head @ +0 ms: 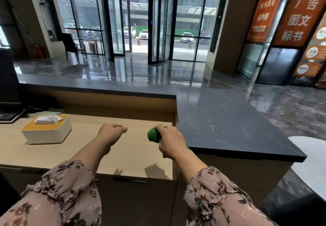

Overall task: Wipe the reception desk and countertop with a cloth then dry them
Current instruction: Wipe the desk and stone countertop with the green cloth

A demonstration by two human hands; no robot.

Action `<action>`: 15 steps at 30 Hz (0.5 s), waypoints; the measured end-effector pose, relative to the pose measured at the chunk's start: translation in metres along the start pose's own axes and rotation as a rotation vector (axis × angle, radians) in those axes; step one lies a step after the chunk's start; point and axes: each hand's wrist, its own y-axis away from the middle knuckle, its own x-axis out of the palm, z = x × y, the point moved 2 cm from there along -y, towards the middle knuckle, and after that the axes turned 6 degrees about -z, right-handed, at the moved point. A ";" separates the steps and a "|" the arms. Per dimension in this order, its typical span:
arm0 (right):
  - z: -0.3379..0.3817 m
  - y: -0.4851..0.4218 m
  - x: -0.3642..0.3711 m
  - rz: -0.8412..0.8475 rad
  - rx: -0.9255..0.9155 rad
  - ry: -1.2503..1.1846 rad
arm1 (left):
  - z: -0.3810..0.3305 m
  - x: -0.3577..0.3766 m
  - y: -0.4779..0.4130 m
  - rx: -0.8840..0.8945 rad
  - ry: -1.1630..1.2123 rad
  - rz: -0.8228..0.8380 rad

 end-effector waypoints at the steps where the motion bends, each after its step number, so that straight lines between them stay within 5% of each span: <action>1: 0.012 -0.003 0.006 0.001 -0.017 -0.020 | 0.010 -0.015 -0.002 -0.022 0.008 -0.018; 15: 0.042 -0.078 0.074 0.055 0.122 -0.154 | 0.063 -0.061 -0.048 -0.242 0.124 -0.040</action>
